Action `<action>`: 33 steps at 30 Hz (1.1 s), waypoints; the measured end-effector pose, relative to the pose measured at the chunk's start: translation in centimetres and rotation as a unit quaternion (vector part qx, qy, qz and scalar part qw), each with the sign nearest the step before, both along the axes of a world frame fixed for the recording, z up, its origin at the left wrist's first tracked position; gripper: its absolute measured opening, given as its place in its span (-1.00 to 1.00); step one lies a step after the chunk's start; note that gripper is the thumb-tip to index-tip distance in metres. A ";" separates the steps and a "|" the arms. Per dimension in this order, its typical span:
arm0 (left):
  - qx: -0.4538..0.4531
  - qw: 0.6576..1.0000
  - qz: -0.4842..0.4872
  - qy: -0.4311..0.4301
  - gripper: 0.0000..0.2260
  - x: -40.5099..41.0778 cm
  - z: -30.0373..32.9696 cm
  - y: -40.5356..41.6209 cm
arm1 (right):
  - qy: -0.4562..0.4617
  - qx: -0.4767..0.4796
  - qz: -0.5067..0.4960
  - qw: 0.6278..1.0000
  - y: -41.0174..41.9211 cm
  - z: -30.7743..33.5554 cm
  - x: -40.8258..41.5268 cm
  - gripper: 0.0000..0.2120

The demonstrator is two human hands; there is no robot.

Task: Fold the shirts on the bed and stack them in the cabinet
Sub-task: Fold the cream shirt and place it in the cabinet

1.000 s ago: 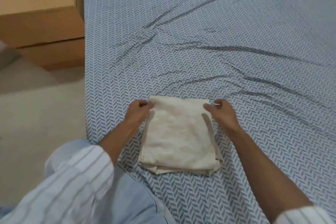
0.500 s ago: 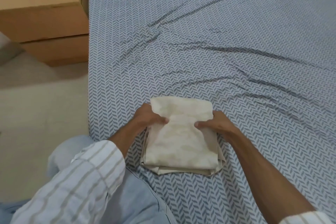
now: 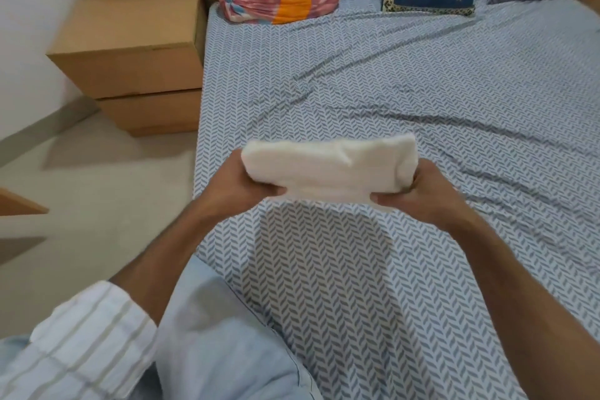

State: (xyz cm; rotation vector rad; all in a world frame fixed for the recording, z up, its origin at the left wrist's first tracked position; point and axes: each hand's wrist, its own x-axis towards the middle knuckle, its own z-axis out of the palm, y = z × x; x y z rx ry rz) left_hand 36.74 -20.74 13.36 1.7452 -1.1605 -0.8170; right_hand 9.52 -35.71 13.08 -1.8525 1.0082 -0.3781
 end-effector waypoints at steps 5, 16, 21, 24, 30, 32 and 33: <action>-0.097 0.972 -0.176 -0.121 -0.81 -0.9 -7.0 5.3 | -0.008 -0.166 0.184 0.969 4.3 -7.1 -2.2 -0.71; 0.118 0.978 0.000 -0.170 -0.73 -2.5 -13.9 8.2 | 0.101 -0.133 -0.117 0.979 9.4 -14.8 -6.3 -0.55; 0.287 0.936 0.186 0.081 -0.65 -4.0 -12.8 3.9 | 0.093 0.175 -0.293 0.935 8.2 -12.3 -1.1 -0.69; 0.299 0.918 0.188 0.179 -0.57 -4.6 -12.9 3.0 | 0.076 0.250 -0.273 0.926 7.8 -12.9 0.3 -0.27; 0.243 0.919 0.159 0.267 -0.58 -4.4 -12.2 4.0 | -0.040 0.337 -0.212 0.916 7.6 -10.9 0.1 -0.52; 0.199 0.912 0.146 0.327 -0.72 -4.1 -10.5 4.9 | -0.092 0.350 -0.170 0.917 7.6 -9.4 -0.2 -0.71; 0.180 0.911 0.136 0.345 -0.78 -3.7 -9.5 5.3 | -0.109 0.349 -0.156 0.917 7.4 -8.5 0.0 -0.73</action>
